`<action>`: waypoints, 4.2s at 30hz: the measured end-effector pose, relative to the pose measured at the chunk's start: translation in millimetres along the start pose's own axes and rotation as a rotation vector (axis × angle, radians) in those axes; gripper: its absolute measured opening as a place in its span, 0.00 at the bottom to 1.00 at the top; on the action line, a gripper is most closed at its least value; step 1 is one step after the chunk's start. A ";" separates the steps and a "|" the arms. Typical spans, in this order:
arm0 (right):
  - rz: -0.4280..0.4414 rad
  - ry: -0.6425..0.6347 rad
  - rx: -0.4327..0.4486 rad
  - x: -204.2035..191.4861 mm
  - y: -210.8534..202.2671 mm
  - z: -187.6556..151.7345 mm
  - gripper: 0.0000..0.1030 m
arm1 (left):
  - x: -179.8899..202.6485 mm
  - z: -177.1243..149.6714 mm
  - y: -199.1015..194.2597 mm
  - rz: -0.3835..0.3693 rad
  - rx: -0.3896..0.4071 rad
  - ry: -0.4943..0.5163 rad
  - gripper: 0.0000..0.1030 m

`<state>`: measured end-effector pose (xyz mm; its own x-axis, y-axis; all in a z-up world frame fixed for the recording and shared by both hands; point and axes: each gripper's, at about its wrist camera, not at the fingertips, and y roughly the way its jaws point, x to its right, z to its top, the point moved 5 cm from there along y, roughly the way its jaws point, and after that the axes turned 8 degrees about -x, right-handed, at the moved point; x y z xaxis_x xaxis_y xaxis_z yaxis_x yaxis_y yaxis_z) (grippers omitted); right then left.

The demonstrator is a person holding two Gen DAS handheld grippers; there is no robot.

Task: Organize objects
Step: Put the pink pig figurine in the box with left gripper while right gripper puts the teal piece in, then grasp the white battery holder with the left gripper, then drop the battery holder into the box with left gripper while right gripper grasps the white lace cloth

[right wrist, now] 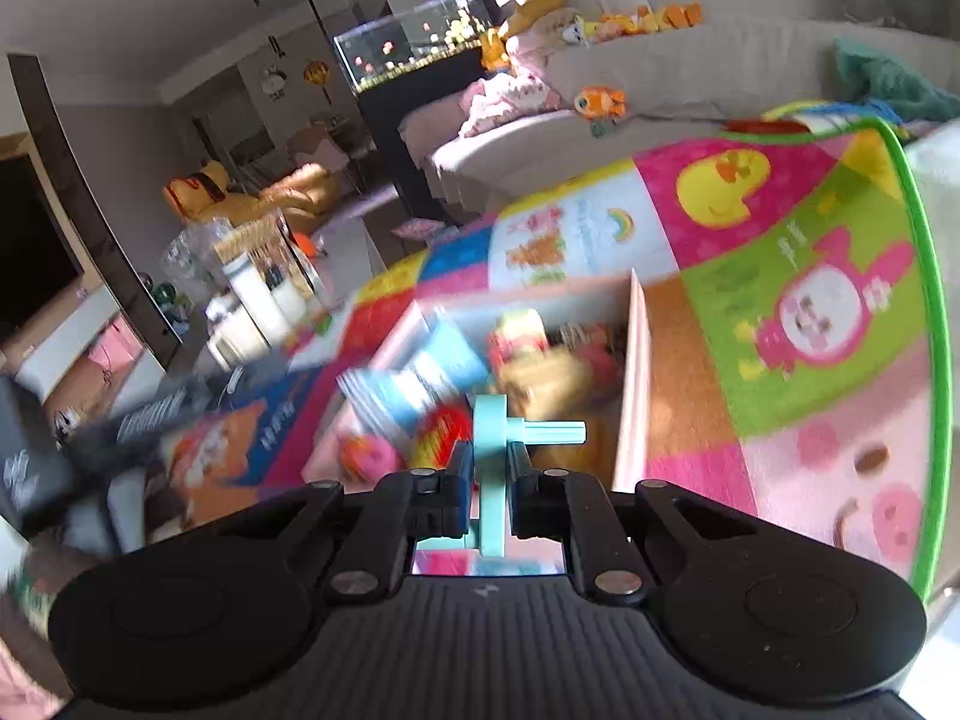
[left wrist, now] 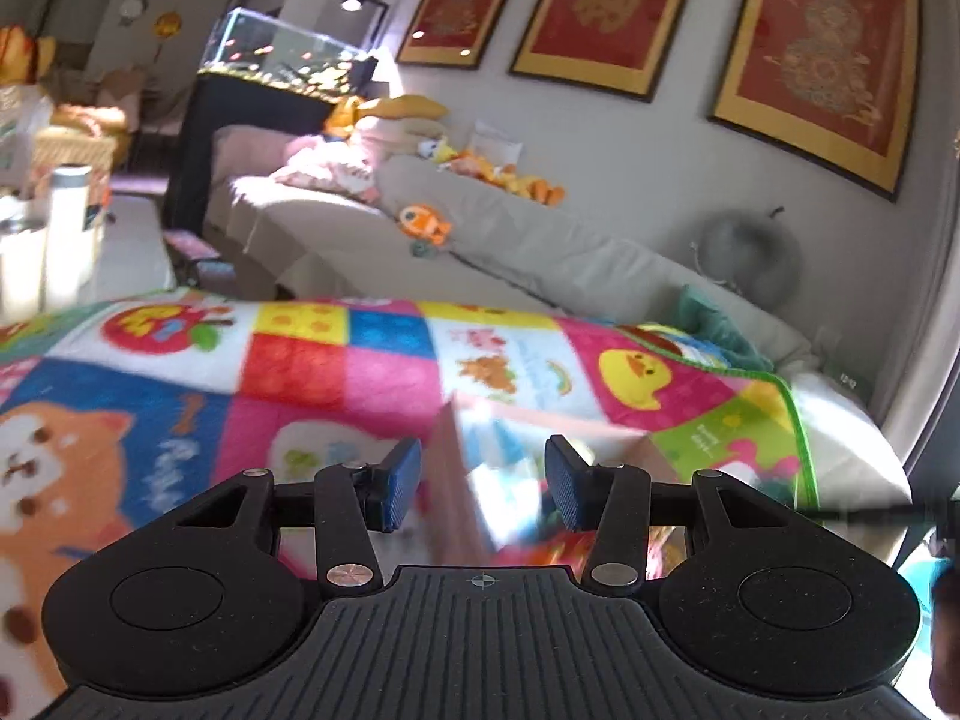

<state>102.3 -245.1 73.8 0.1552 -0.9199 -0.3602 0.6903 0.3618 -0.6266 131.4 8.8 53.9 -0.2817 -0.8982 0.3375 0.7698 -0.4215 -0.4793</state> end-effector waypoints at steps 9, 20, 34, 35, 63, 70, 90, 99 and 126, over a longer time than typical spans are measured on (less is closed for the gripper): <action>-0.054 0.036 0.168 -11.1 22.0 77.9 0.38 | -37.6 -28.6 -16.6 0.098 -0.121 -0.023 0.48; -0.167 -0.120 0.038 0.7 12.7 -29.9 0.87 | -52.9 -11.5 37.6 0.123 -0.174 -0.097 0.48; -0.133 -0.191 -0.104 -31.4 53.8 -100.8 0.98 | -45.5 -25.5 85.0 0.364 -0.328 0.054 0.46; -0.134 -0.188 -0.107 -32.0 55.8 -100.6 0.98 | -48.2 -26.9 79.5 0.365 -0.327 0.059 0.46; -0.114 -0.134 -0.139 -33.6 71.6 -121.4 1.00 | -59.1 -56.0 -8.0 0.239 -0.364 -0.021 0.45; -0.155 -0.172 -0.145 -39.0 76.2 -123.5 1.00 | -31.4 -64.7 11.7 0.326 -0.355 0.171 0.57; -0.212 -0.277 -0.188 -45.9 79.0 -129.9 1.00 | -81.8 -67.1 -8.8 0.246 -0.269 -0.136 0.23; -0.150 -0.304 -0.075 -63.1 66.4 -111.3 0.94 | -73.4 -73.5 -25.6 0.186 -0.287 -0.098 0.21; -0.215 -0.151 0.060 11.3 -33.2 -58.6 0.25 | 89.2 20.4 82.4 -0.040 -0.168 0.202 0.23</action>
<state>39.6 -258.7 50.1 0.1007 -0.9884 -0.1137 0.7587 0.1502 -0.6338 181.4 -103.5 61.0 -0.4315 -0.8800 0.1984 0.6543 -0.4567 -0.6027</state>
